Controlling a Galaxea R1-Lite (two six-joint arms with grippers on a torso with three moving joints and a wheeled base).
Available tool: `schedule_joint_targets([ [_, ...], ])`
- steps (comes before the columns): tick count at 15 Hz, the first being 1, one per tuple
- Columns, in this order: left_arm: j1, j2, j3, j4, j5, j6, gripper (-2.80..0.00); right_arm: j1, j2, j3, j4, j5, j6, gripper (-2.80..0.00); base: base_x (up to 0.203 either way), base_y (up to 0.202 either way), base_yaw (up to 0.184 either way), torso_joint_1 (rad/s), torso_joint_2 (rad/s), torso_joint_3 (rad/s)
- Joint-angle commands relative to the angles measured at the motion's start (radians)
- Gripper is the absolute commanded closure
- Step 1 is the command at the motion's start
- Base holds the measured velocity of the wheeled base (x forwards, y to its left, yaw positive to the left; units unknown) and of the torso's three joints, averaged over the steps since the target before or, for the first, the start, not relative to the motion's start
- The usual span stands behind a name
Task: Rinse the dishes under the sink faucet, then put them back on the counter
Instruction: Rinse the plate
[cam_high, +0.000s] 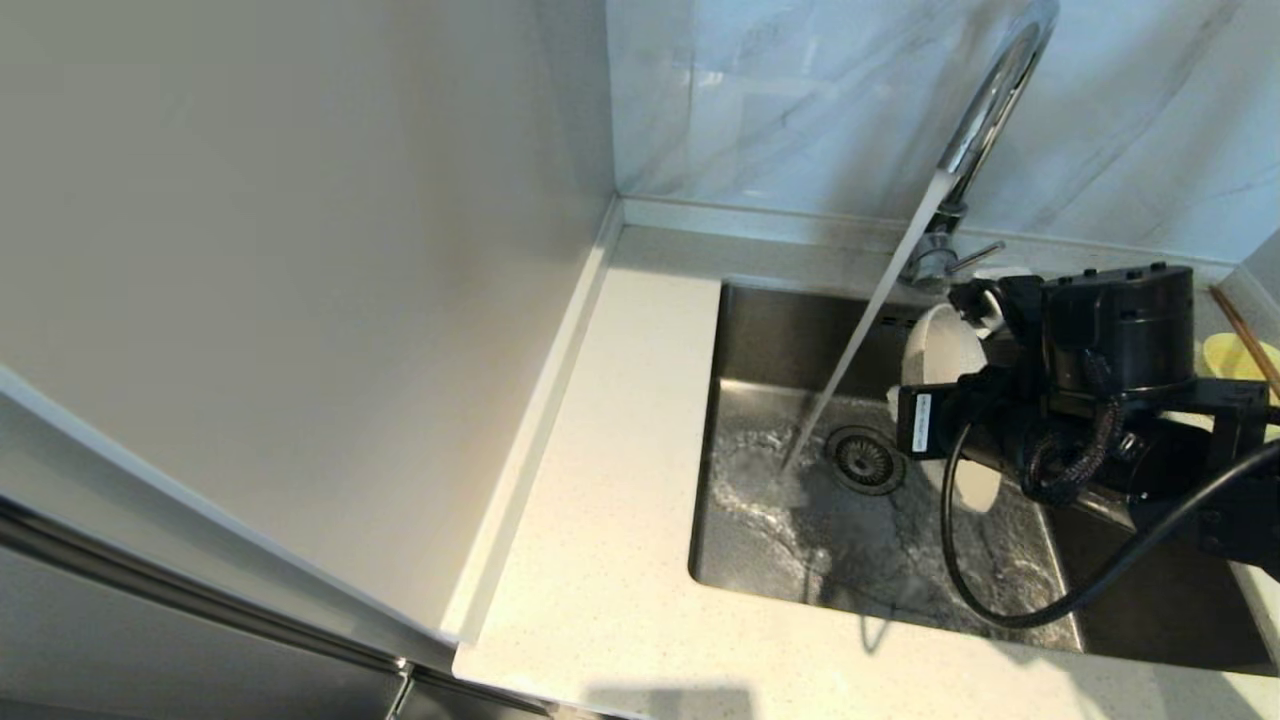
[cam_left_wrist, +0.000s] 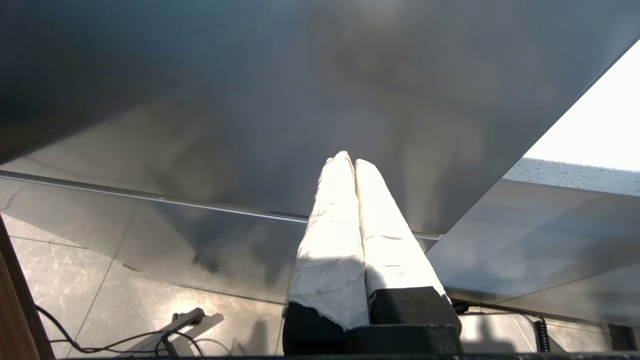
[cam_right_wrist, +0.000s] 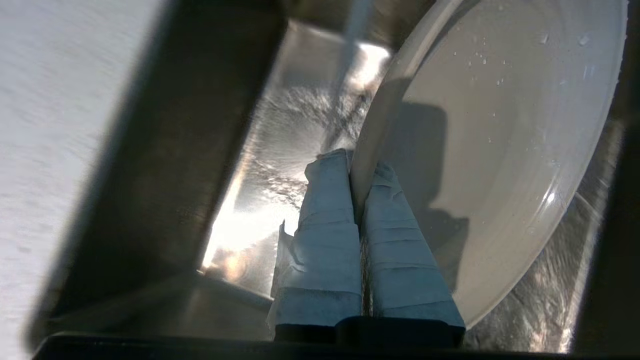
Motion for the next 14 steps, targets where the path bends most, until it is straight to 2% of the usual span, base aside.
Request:
schedule_joint_targets([
  [1, 0.0, 0.0, 0.0, 0.0, -0.001, 0.0, 0.0, 0.001, -0.023, 0.049, -0.002, -0.045, 0.006, 0.0, 0.0, 0.0, 0.0, 0.0, 0.0, 0.0],
  [2, 0.0, 0.0, 0.0, 0.0, -0.001, 0.0, 0.0, 0.001, -0.054, 0.068, -0.002, -0.055, 0.05, 0.0, 0.0, 0.0, 0.0, 0.0, 0.0, 0.0],
  [4, 0.0, 0.0, 0.0, 0.0, -0.001, 0.0, 0.0, 0.001, -0.137, 0.091, 0.0, -0.052, 0.191, 0.0, 0.0, 0.0, 0.0, 0.0, 0.0, 0.0],
  [7, 0.0, 0.0, 0.0, 0.0, -0.001, 0.0, 0.0, -0.028, -0.321, 0.072, 0.048, 0.031, 0.449, 0.0, 0.0, 0.0, 0.0, 0.0, 0.0, 0.0],
  [8, 0.0, 0.0, 0.0, 0.0, -0.001, 0.0, 0.0, -0.059, -0.377, 0.048, 0.101, 0.115, 0.581, 0.0, 0.0, 0.0, 0.0, 0.0, 0.0, 0.0],
  [9, 0.0, 0.0, 0.0, 0.0, -0.001, 0.0, 0.0, -0.118, -0.423, 0.027, 0.15, 0.26, 0.698, 0.0, 0.0, 0.0, 0.0, 0.0, 0.0, 0.0],
  [12, 0.0, 0.0, 0.0, 0.0, -0.001, 0.0, 0.0, -0.399, -0.519, -0.019, 0.2, 0.742, 0.995, 0.0, 0.0, 0.0, 0.0, 0.0, 0.0, 0.0],
  [14, 0.0, 0.0, 0.0, 0.0, -0.001, 0.0, 0.0, -0.58, -0.516, -0.013, 0.133, 1.041, 1.231, 0.0, 0.0, 0.0, 0.0, 0.0, 0.0, 0.0],
])
